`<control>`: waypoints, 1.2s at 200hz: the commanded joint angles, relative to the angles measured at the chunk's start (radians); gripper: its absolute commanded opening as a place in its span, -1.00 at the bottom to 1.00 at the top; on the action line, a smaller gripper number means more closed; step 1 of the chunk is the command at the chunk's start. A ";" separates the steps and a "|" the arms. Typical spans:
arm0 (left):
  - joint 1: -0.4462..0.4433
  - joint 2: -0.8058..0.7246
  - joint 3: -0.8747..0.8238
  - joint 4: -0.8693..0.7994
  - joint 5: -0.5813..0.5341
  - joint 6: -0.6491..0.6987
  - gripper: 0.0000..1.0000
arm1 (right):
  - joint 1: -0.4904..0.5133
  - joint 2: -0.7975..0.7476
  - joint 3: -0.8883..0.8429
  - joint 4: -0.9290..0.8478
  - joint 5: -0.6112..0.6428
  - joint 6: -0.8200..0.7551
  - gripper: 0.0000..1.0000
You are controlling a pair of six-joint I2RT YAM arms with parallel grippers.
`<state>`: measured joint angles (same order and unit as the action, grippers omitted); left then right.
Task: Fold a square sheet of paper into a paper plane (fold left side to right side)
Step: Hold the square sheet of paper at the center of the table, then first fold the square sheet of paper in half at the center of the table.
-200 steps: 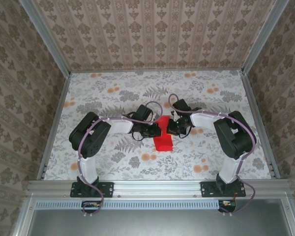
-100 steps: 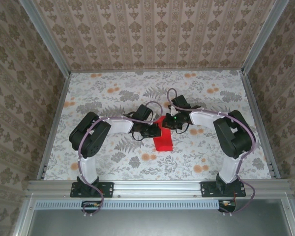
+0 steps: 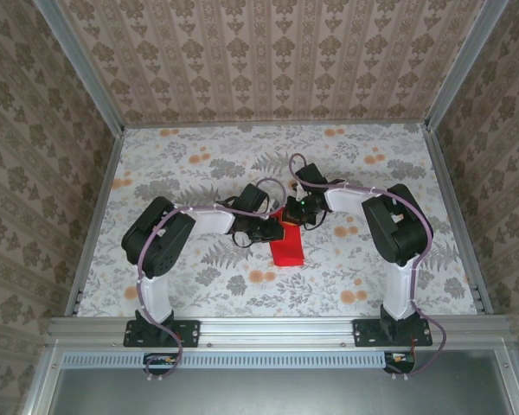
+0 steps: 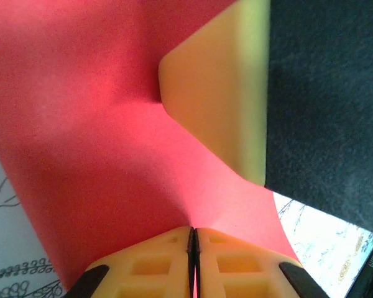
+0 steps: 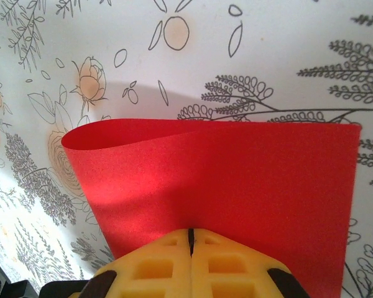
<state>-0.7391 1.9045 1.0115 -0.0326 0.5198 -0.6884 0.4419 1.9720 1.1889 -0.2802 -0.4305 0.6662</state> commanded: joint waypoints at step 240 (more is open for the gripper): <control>-0.021 -0.329 -0.135 -0.143 0.032 0.011 -0.66 | -0.018 0.084 0.035 -0.119 0.027 -0.010 -0.92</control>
<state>-0.8116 1.6001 0.7845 -0.1226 0.5350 -0.7383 0.4290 2.0033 1.2339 -0.3408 -0.4740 0.6647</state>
